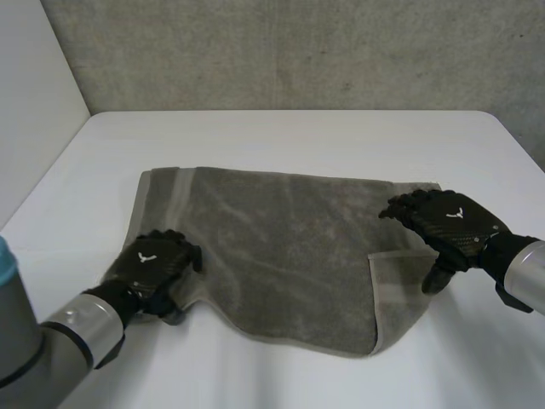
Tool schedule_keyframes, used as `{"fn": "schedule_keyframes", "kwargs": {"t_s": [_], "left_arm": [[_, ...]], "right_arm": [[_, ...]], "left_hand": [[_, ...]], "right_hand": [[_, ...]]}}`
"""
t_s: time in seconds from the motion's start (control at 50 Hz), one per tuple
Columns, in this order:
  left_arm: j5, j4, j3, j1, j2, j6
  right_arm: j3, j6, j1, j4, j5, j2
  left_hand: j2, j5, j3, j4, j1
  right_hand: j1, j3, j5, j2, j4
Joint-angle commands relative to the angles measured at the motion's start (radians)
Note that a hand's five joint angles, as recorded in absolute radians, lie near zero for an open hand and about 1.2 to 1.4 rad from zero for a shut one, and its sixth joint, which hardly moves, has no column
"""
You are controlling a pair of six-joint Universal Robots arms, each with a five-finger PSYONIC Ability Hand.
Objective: Fold the towel.
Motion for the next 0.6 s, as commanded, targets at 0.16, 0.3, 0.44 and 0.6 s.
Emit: {"fn": "schedule_keyframes", "kwargs": {"t_s": [0.16, 0.3, 0.44, 0.6], "left_arm": [[0.000, -0.060, -0.054, 0.090, 0.081, 0.001], [-0.014, -0.058, -0.079, 0.116, 0.064, -0.002], [-0.031, -0.052, -0.071, 0.107, 0.003, -0.015], [-0.040, -0.040, -0.048, 0.090, -0.060, -0.015]], "right_arm": [[-0.177, -0.344, 0.009, 0.201, -0.152, 0.174], [-0.272, -0.560, 0.009, 0.299, -0.086, 0.315], [-0.367, -0.579, 0.046, 0.302, -0.024, 0.431], [-0.453, -0.573, 0.092, 0.302, 0.000, 0.515]], "left_hand": [[-0.034, -0.006, -0.043, -0.050, -0.044], [-0.037, -0.009, -0.043, -0.050, -0.047], [-0.040, -0.011, -0.043, -0.050, -0.050], [-0.040, -0.011, -0.043, -0.050, -0.050]], "right_hand": [[0.026, -0.007, 0.043, 0.020, -0.060], [0.038, -0.007, 0.055, 0.032, -0.060], [0.088, -0.007, 0.105, 0.082, -0.060], [0.091, -0.007, 0.108, 0.085, -0.060]]}}
